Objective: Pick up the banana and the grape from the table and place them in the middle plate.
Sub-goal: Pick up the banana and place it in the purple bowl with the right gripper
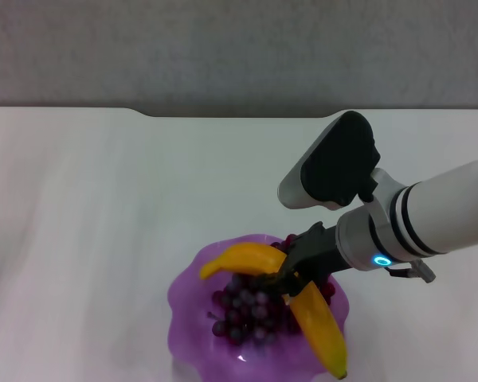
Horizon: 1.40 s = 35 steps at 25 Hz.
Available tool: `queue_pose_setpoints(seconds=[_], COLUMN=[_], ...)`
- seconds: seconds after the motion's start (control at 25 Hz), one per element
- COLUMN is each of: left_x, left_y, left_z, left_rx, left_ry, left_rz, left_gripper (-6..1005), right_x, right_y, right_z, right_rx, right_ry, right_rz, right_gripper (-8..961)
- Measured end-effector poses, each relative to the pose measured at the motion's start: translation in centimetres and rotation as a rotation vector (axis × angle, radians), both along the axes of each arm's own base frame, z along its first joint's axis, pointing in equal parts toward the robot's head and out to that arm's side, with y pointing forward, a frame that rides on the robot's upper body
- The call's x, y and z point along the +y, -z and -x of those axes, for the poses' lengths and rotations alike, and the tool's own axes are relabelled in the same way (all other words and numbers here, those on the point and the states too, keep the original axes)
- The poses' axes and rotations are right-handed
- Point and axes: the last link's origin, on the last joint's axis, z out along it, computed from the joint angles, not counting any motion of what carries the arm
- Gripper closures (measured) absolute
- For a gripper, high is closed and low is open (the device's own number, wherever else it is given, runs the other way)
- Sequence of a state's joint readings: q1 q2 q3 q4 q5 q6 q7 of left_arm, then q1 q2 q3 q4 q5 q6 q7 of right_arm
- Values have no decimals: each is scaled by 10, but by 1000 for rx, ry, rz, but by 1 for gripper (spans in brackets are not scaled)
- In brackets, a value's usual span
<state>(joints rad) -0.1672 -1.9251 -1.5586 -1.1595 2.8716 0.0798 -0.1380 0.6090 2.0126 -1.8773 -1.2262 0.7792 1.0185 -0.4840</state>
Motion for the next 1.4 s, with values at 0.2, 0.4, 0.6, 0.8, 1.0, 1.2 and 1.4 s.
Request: queue_pose_setpoints(seconds=[0.2, 0.4, 0.6, 0.8, 1.0, 1.2, 1.4], left_x=[0, -1, -1, -1, -1, -1, -2], left_y=[0, 0, 0, 0, 0, 0, 0], left_z=[0, 0, 1, 1, 1, 1, 2], left_rx=[0, 0, 0, 0, 0, 0, 0], left_ry=[-1, 0, -2, -3, -3, -3, -4], left_rz=[0, -1, -1, -1, 0, -1, 0], left_gripper=[119, 122, 125, 127, 130, 133, 136], right_x=[-1, -2, -4, -5, -2, -2, -2], right_y=[-3, -3, -5, -11, -15, -15, -18], right_z=[3, 3, 6, 10, 7, 7, 9], right_rx=[16, 20, 34, 59, 63, 64, 80], right_ry=[-5, -1, -4, -9, 5, 6, 2], right_rz=[-9, -10, -16, -35, -48, -50, -63], right_gripper=[393, 375, 369, 357, 328, 291, 229])
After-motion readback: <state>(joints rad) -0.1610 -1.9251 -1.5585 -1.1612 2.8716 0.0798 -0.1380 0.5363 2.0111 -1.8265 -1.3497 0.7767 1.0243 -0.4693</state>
